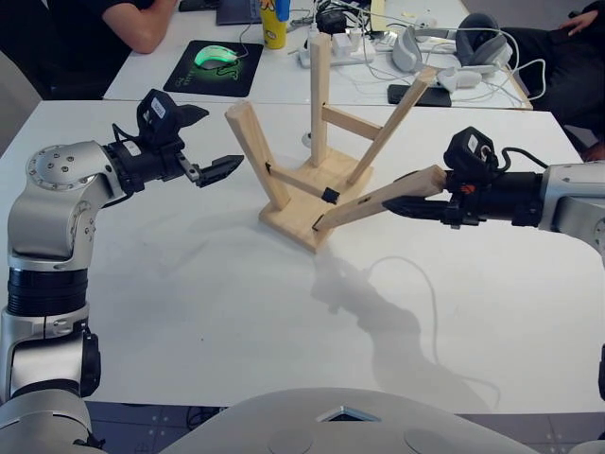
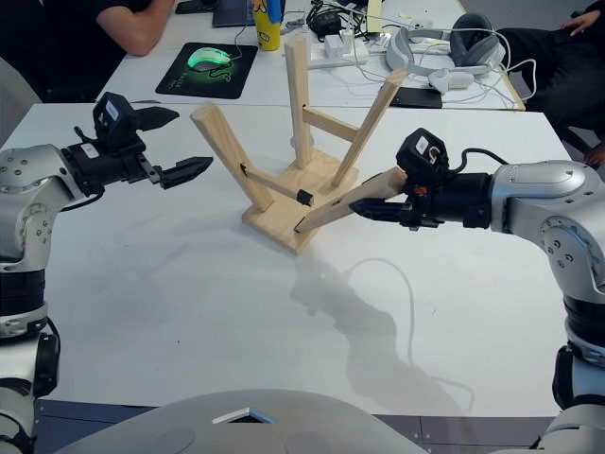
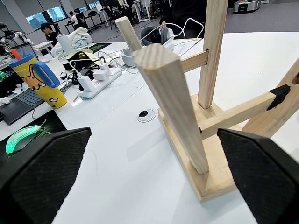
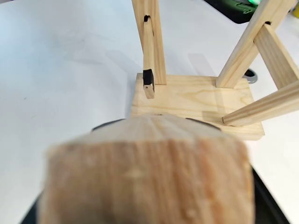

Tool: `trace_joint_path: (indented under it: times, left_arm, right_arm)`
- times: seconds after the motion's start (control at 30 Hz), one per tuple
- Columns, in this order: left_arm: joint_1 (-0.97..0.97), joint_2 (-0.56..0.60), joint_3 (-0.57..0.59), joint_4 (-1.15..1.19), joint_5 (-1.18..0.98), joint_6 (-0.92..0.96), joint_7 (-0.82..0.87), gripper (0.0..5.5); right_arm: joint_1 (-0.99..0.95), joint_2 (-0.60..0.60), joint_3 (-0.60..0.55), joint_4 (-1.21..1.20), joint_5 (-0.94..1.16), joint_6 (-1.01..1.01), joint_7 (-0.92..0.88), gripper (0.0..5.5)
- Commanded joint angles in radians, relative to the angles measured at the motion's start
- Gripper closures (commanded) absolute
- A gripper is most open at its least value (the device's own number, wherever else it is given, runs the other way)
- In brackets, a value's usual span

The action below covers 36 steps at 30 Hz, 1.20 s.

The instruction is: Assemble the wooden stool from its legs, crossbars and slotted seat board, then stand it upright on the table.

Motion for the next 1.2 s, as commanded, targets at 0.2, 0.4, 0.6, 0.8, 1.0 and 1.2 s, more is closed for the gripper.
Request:
trace_joint_path:
  times: [0.2,0.4,0.6,0.8,1.0,1.2]
  left_arm:
    - [0.016,-0.004,0.036,-0.108,-0.152,0.122,-0.039,0.5]
    - [-0.001,-0.004,0.023,-0.121,-0.177,0.155,-0.017,0.5]
    - [-0.004,-0.006,0.016,-0.117,-0.181,0.16,-0.006,0.5]
    - [0.013,-0.004,0.015,-0.129,-0.181,0.167,0.014,0.5]
    - [0.031,0.001,0.018,-0.132,-0.173,0.17,0.033,0.5]
    - [0.049,0.004,0.031,-0.145,-0.177,0.178,0.055,0.5]
  right_arm:
    - [-0.016,-0.051,0.067,0.076,-0.037,-0.032,0.12,3.43]
    - [-0.033,-0.002,0.064,0.057,-0.013,-0.011,0.094,3.43]
    - [-0.049,0.045,0.038,0.022,0.015,0.044,0.045,3.43]
    - [-0.086,0.112,0.024,-0.024,0.05,0.112,-0.026,3.43]
    - [-0.068,0.14,0.019,-0.089,0.06,0.141,-0.074,3.43]
    - [-0.031,0.152,0.007,-0.183,0.08,0.149,-0.12,3.43]
